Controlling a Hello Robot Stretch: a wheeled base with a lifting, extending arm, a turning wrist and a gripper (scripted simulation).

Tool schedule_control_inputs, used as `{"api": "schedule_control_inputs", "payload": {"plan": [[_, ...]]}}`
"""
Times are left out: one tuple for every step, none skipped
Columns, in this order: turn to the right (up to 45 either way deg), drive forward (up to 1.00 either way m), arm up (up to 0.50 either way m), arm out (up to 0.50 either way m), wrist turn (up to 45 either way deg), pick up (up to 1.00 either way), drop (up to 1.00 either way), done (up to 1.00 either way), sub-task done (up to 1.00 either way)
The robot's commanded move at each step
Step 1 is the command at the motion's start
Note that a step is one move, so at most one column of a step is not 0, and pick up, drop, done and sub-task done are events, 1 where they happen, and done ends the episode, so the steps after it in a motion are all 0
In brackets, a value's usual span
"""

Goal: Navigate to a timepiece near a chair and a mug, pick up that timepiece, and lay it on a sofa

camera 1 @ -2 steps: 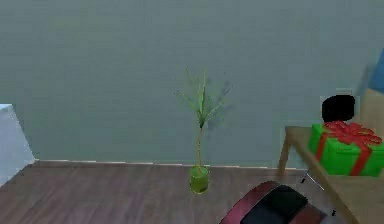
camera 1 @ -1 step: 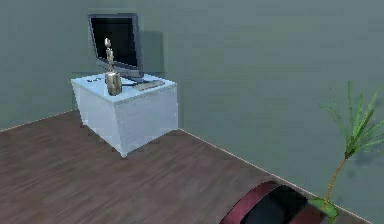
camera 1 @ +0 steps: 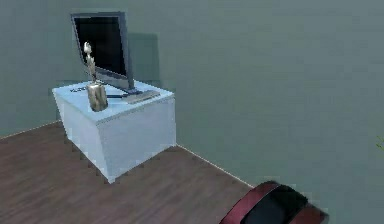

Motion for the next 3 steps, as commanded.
{"api": "schedule_control_inputs", "payload": {"plan": [[-39.0,0.00,0.00,0.00,0.0,0.00,0.00,0.00,0.00],[0.0,0.90,0.00,0.00,0.0,0.00,0.00,0.00,0.00],[-45.0,0.00,0.00,0.00,0.0,0.00,0.00,0.00,0.00]]}}
